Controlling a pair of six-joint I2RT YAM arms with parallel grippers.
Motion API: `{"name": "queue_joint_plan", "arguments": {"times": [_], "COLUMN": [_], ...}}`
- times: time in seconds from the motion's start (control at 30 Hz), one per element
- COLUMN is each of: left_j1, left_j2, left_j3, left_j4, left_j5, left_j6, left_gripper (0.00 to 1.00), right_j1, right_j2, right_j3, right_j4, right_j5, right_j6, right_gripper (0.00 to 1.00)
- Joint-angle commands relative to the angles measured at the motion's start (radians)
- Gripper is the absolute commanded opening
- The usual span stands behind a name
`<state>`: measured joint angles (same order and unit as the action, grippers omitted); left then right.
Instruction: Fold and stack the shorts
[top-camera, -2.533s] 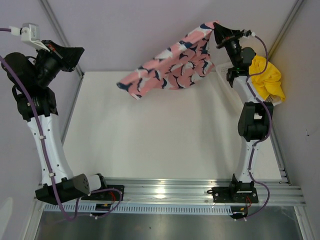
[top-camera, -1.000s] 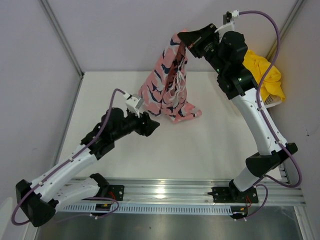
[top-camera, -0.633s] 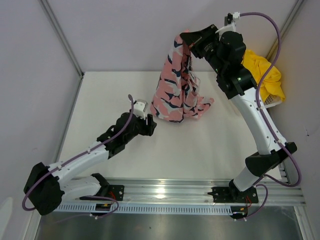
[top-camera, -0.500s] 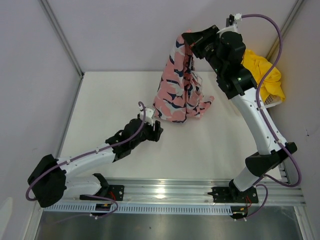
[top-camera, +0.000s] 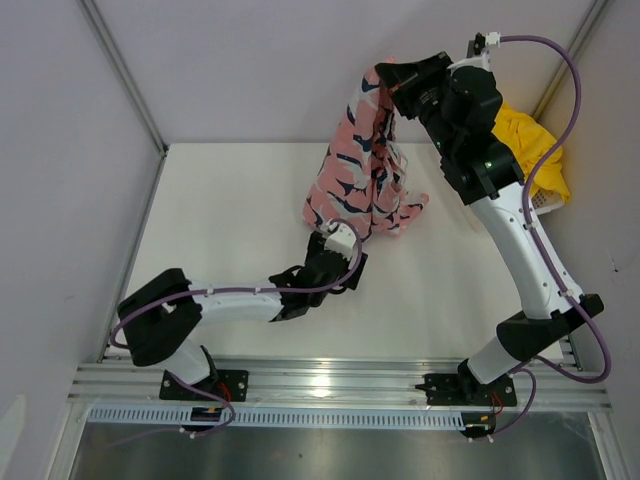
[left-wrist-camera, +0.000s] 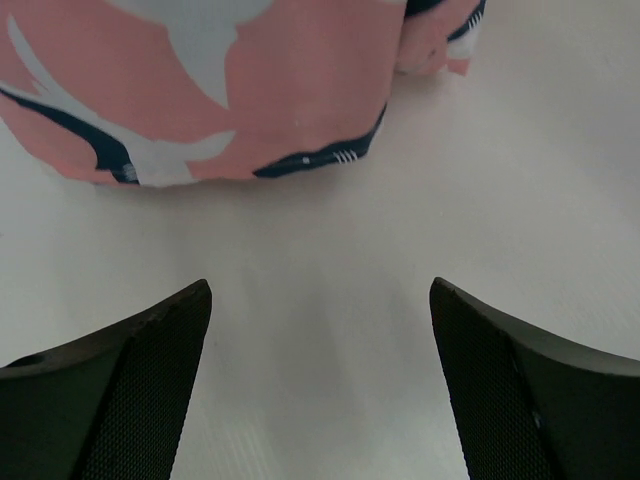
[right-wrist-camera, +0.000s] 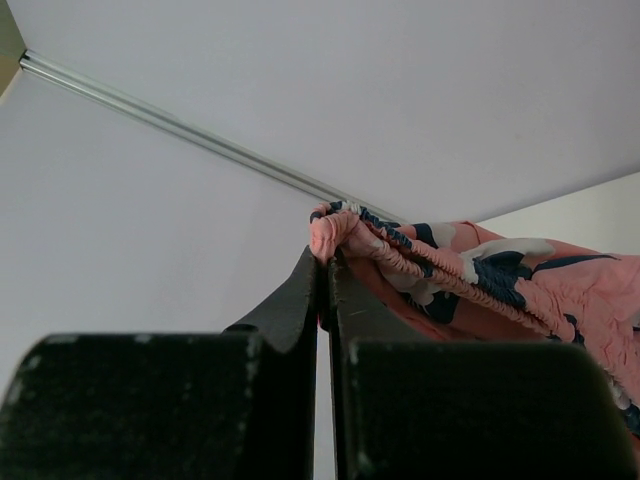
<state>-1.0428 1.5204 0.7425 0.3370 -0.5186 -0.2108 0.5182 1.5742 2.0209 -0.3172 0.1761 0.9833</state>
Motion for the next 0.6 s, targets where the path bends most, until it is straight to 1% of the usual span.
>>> {"name": "queue_joint_plan", "arguments": {"times": [0.0,0.07,0.13,0.33,0.5,0.53,0.57], "left_j1": [0.009,0.015,0.024,0.027,0.041,0.044,0.055], "left_j2": [0.066,0.089,0.115,0.196,0.267,0.28,0.311], "left_j3": [0.124,0.147,0.164,0.253,0.334,0.348,0.4], "left_j4": [-0.003,0.013,0.034,0.043,0.027,-0.007,-0.032], "left_j5": [-0.113,-0.106,-0.077,-0.054,-0.073,-0.086,-0.118], "left_j6": [-0.022,-0.024,-0.021,-0.021,-0.055,-0.059,-0.07], "left_gripper": [0.92,0.94,0.99,0.99,0.99,0.99,0.99], "right_j1": [0.006,0.008,0.008,0.009,0.008,0.006,0.006], "right_j2": [-0.043,-0.046,-0.046,-0.059,-0.077,-0.079,-0.079], "right_j3": [0.007,0.002,0.002,-0.019,-0.06,-0.063,-0.065], "right_j4": [0.052,0.05,0.04,0.047,0.069,0.069,0.072], "right_j5": [0.025,0.026,0.034,0.049,0.049,0.049,0.046], "right_j6": [0.023,0.028,0.035,0.057,0.066,0.071,0.072], "right_gripper": [0.0,0.0,0.0,0.0,0.0,0.0,0.0]}}
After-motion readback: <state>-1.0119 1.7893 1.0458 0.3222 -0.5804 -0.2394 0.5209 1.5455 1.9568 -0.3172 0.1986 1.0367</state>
